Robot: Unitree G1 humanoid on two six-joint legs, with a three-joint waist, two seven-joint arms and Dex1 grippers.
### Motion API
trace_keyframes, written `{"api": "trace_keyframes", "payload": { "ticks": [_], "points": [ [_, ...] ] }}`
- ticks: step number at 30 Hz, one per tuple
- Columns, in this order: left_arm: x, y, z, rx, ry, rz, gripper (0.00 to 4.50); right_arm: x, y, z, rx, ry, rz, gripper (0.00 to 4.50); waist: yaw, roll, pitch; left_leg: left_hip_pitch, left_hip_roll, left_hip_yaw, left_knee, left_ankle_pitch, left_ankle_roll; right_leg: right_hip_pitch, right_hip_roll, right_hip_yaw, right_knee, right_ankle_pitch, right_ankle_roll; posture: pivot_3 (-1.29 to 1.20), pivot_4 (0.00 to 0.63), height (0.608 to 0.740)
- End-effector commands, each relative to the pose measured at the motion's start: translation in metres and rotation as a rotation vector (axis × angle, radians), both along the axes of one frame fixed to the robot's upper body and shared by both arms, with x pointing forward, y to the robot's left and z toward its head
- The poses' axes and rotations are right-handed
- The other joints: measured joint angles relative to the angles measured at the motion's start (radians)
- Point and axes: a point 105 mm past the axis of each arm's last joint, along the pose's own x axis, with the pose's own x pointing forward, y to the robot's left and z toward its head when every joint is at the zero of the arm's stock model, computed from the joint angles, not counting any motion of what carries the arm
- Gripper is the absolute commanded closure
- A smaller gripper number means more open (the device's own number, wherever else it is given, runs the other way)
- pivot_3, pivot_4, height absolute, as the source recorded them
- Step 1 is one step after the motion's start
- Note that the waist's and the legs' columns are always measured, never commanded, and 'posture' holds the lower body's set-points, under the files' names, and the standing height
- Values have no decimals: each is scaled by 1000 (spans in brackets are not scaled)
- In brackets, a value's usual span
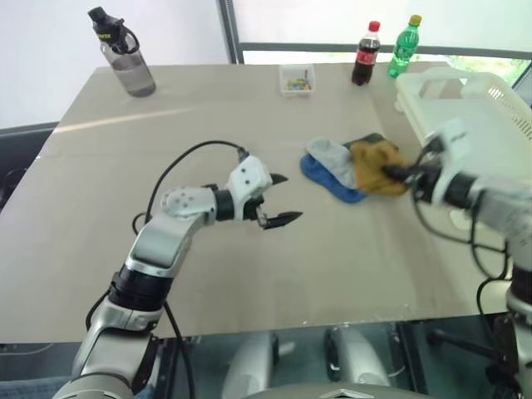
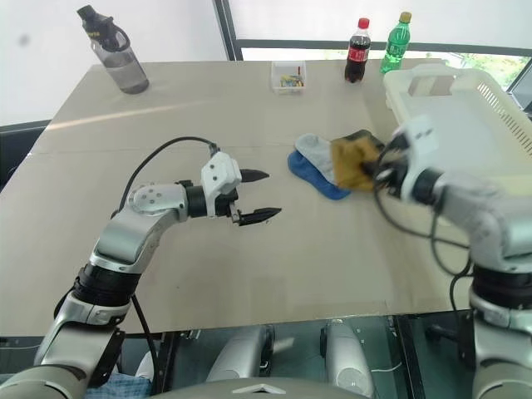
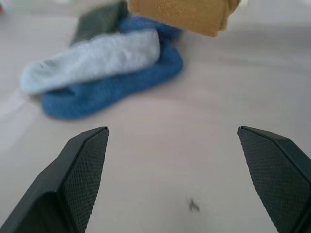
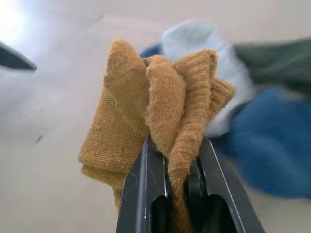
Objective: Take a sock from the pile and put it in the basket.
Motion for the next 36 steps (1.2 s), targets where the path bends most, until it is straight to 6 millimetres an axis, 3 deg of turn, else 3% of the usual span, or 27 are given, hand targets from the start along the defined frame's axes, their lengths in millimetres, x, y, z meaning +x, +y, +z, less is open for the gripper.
{"api": "trace_keyframes", "payload": {
  "ticks": [1, 5, 7, 12, 16, 17, 19, 20, 23, 32, 36],
  "points": [
    [5, -2, 24, -60, -66, 22, 0, 8, -40, 35, 51, -79, -111, 4472, 2, 0, 0, 0, 0, 0, 0, 0, 0, 0, 0, -1, 0, 0, 0, 0, 150, 740],
    [5, -5, 30, -90, -53, 25, 0, 22, -85, 59, 98, -114, -265, 4472, -2, 0, 0, 0, 0, 1, -1, 0, 0, 0, 0, 0, 0, 0, 0, 0, 150, 740],
    [5, -5, 29, -92, -41, 24, 0, 28, -109, 61, 111, -103, -346, 4472, -2, 1, 1, 0, 0, 3, -1, 0, 0, -1, 0, 2, 0, 0, 0, 0, 150, 740],
    [0, -10, 28, -103, -13, 2, 0, 48, -160, 44, 102, -41, -513, 4472, -2, 1, 1, -1, 0, 5, -1, 0, 1, -2, 0, 3, 0, 0, 0, 0, 150, 740],
    [-1, -10, 28, -107, -5, 1, 0, 58, -182, 29, 122, -4, -585, 4472, -5, 1, 1, 0, 0, 8, -1, 0, 1, -2, 0, 6, -1, 0, 0, 0, 150, 740],
    [-1, -11, 28, -106, -5, 1, 0, 59, -185, 27, 117, -3, -596, 4080, -6, 3, 2, 0, 0, 8, -1, 0, 1, -2, 0, 6, -1, 0, 0, 0, 150, 740],
    [-1, -12, 28, -107, -4, -2, 0, 61, -186, 23, 99, 2, -583, 3048, -6, 3, 2, 0, 0, 9, -2, 0, 1, -3, 0, 7, -1, 0, 0, 0, 150, 740],
    [-1, -12, 28, -110, -3, -2, 0, 63, -187, 23, 83, 1, -588, 2896, -6, 3, 2, 0, 0, 9, -2, 0, 1, -3, 0, 7, -1, 0, 0, 0, 150, 740],
    [-1, -13, 28, -114, -2, -3, 0, 64, -190, 23, 12, -16, -593, 1757, -5, 4, 2, 0, 0, 9, -2, 0, 1, -3, 0, 7, -1, 0, 0, 0, 150, 740],
    [-4, -10, 22, -103, 14, 4, 0, 60, -186, 36, -260, -126, -458, 1691, -4, 4, 3, 0, 0, 9, -2, 0, 1, -3, 0, 7, -1, 0, 0, 0, 150, 740],
    [-5, -7, 22, -105, 17, 15, 0, 53, -149, 52, -303, -221, -245, 1691, -4, 4, 3, 0, 0, 8, -2, 0, 1, -3, 0, 7, -1, 0, 0, 0, 150, 740]
  ]
}}
